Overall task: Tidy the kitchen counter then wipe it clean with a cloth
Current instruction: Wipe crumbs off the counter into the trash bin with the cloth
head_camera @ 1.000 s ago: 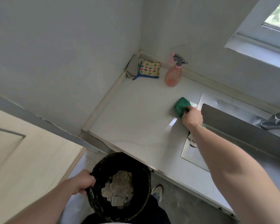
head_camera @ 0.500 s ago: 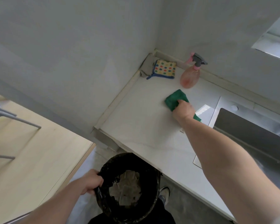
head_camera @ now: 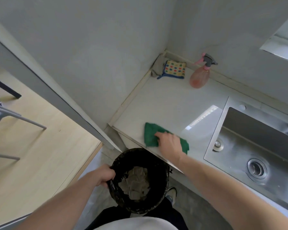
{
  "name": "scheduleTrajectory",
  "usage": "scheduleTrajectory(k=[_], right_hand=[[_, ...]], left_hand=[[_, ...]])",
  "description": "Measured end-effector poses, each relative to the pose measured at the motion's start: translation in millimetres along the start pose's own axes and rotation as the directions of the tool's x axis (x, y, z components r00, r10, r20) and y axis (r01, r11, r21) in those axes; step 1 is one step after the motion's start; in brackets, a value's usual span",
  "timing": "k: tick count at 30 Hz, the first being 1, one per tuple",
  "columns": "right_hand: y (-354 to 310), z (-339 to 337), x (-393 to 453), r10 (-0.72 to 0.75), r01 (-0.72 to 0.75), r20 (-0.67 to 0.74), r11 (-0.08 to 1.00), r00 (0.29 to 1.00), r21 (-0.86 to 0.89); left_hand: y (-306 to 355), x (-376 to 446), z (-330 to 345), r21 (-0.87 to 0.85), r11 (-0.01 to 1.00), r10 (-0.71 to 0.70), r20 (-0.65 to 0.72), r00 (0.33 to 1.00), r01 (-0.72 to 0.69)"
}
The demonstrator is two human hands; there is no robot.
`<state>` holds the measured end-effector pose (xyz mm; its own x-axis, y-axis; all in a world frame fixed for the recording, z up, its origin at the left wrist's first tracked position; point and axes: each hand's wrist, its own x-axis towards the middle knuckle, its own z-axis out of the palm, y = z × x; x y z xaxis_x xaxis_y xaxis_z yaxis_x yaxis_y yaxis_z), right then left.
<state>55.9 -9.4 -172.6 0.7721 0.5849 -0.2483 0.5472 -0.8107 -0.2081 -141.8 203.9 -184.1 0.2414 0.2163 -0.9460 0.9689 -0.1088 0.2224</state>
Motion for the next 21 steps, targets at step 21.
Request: scheduleTrajectory(k=[21], right_hand=[[-27.9, -65.3, 28.5, 0.214, -0.134, -0.14, 0.891, 0.967, 0.433]], left_hand=[[-10.3, 3.8, -22.2, 0.015, 1.0, -0.007, -0.015, 1.0, 0.007]])
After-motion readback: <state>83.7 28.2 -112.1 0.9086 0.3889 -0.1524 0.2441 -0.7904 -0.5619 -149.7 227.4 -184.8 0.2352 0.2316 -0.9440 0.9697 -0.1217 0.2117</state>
